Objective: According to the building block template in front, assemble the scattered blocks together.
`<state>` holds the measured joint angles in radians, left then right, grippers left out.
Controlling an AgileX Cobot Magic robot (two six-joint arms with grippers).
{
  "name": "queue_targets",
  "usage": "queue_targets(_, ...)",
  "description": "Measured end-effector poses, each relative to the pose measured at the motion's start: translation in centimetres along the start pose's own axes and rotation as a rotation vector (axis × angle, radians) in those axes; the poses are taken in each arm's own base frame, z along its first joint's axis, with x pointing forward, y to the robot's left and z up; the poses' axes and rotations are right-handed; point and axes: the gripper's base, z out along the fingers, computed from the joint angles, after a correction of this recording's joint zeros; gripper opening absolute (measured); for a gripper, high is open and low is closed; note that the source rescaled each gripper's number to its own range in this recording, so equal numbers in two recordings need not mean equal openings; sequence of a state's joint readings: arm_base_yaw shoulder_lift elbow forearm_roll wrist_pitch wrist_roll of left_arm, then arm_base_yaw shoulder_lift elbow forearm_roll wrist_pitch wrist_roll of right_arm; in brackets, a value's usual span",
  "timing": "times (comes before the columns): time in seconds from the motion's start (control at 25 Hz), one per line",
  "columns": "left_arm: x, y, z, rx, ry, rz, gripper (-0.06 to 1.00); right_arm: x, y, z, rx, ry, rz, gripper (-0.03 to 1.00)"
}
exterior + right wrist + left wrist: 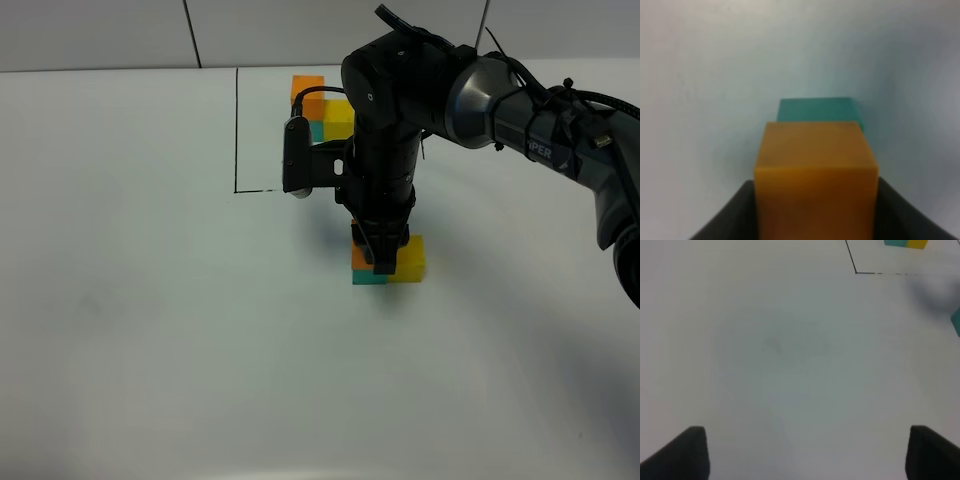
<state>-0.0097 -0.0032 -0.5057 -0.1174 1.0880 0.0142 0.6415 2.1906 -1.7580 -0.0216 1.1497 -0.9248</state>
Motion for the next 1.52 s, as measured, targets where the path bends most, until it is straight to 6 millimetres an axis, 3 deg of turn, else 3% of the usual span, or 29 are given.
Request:
queue_targets(0.28,0.0,0.0,0.0,0.000,0.000,0.000,0.79,-0.1,-0.1,0.0,0.015,-0.011,0.003,0.02)
queue_targets(0.36,0.0,0.0,0.0,0.000,0.000,0.000,0.79,-0.2,-0.2,0.0,0.023,-0.018,0.009,0.06)
queue_targets(0.6,0.0,0.0,0.0,0.000,0.000,0.000,0.79,-0.2,-0.3,0.1,0.035,-0.024,0.019,0.55)
queue_targets(0.68,0.0,0.0,0.0,0.000,0.000,0.000,0.79,-0.2,-0.4,0.1,0.037,-0.021,0.020,0.67)
queue_targets(0.8,0.0,0.0,0.0,0.000,0.000,0.000,0.79,0.0,-0.5,-0.3,0.055,-0.010,0.043,0.76)
queue_targets(1.16,0.0,0.0,0.0,0.000,0.000,0.000,0.79,2.0,-0.3,-5.4,0.109,-0.020,0.199,0.78)
queue_targets(1.36,0.0,0.0,0.0,0.000,0.000,0.000,0.79,6.3,-0.2,-5.9,0.116,-0.023,0.376,0.78)
queue_targets(1.52,0.0,0.0,0.0,0.000,0.000,0.000,0.79,9.8,1.6,-5.5,0.144,-0.060,0.602,0.78)
